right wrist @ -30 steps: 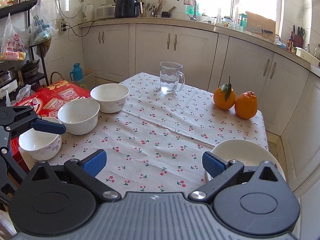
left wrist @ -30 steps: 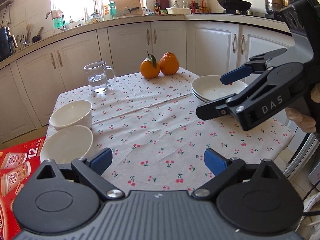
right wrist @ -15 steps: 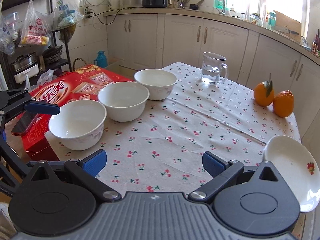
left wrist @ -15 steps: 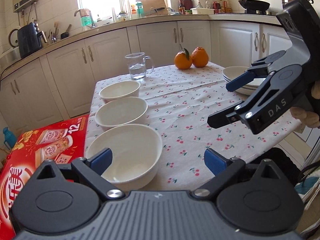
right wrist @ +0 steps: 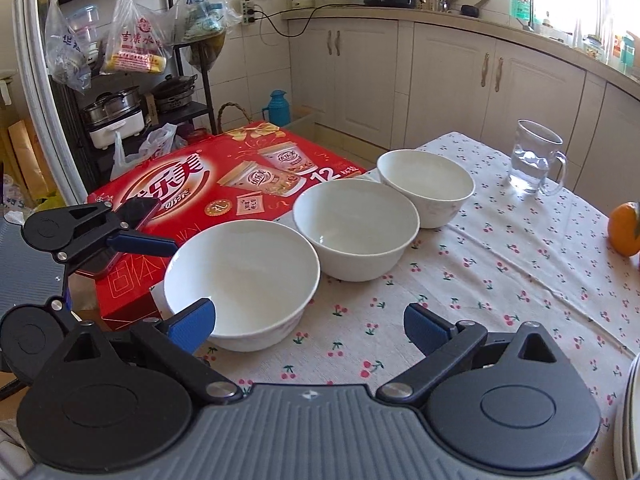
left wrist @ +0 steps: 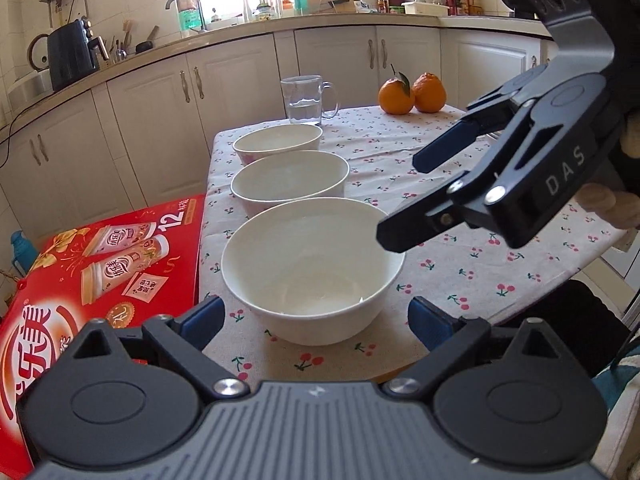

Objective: Organize plates and bowls
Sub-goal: 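Move the right gripper over to the row of white bowls, then grasp the rim of the nearest white bowl with the right gripper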

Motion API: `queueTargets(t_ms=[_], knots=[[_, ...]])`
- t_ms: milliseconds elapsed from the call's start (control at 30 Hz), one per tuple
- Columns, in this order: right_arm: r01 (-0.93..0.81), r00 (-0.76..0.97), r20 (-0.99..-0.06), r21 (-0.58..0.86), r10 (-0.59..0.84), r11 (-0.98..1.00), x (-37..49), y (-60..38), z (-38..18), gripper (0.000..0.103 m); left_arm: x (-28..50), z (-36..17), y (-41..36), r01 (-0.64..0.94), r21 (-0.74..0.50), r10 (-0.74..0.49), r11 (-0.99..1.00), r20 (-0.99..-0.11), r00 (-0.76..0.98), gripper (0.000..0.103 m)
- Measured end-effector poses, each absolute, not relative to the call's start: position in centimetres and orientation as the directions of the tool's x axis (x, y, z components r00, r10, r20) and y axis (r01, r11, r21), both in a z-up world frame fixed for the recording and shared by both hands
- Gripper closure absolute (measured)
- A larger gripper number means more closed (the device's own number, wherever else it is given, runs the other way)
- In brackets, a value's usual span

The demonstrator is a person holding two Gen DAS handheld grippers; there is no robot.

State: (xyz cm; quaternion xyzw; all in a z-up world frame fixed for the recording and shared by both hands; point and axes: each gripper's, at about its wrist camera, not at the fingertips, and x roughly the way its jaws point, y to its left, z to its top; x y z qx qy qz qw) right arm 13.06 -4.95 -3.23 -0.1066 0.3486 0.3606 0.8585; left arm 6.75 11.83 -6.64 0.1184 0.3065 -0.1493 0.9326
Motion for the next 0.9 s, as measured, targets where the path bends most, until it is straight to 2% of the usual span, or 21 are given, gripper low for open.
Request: queueTargets(t_ms=[500,667,900], knots=[[-0.726,0.376,-0.703,0.182,0.604,0.664,15.8,-2.3,-4.9,0.027,8.1,-7.1,12.8,0.38,0.066,-0.259,0.923,-0.625,0.737,0.017],[-0.73,0.355,-0.703,0.202,0.616,0.652,16.0,-2.0,-5.2,0.032,8.3,-7.1,12.9,0.383,0.057,-0.266,0.922,-0.625,0.734,0.018],[-0.736,0.35,-0.702,0.203,0.62,0.645,15.9,-1.9,-5.1,0.032,8.4,-6.9,12.9,0.39,0.059,-0.27,0.919,-0.629,0.729,0.018]])
